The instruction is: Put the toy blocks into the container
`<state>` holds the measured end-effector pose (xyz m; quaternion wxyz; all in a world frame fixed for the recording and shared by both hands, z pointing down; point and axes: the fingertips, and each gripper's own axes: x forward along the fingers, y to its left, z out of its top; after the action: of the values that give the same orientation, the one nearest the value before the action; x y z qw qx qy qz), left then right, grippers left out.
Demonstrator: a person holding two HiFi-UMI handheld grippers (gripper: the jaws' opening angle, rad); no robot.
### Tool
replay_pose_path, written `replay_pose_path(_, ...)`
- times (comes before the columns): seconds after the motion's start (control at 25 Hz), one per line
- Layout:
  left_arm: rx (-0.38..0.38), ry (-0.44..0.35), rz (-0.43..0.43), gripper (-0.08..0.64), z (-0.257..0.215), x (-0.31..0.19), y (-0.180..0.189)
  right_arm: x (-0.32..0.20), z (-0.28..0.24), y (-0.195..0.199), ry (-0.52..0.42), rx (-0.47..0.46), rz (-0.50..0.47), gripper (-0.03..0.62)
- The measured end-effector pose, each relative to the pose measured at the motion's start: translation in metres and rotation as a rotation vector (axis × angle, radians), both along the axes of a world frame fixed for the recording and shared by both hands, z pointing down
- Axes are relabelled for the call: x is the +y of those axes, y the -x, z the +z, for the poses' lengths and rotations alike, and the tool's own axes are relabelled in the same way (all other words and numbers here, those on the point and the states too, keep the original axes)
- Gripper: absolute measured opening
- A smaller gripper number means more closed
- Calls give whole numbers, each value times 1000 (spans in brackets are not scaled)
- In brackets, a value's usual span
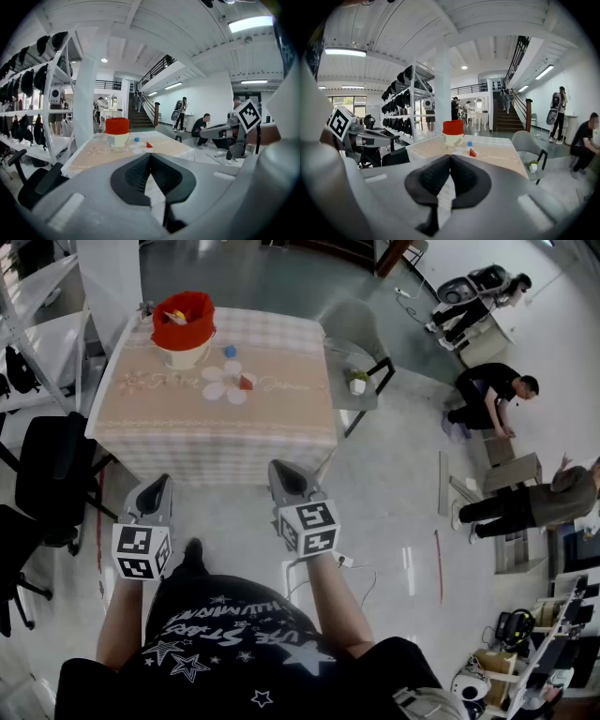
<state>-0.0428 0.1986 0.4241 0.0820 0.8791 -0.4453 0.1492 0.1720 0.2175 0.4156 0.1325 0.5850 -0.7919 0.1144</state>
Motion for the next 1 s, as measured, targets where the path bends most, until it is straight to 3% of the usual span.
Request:
replay_pose_path(0.44,8,25,-7,8,-1,0,9,5,-5,-1,-10,-20,28,5)
replay_pose_path(0.68,11,91,-8,8,21,-1,15,-3,6,4,14,-33,41,4)
replay_pose_path(1.0,24,84,13,8,21,-57,32,-52,-3,2,-39,-52,142,5)
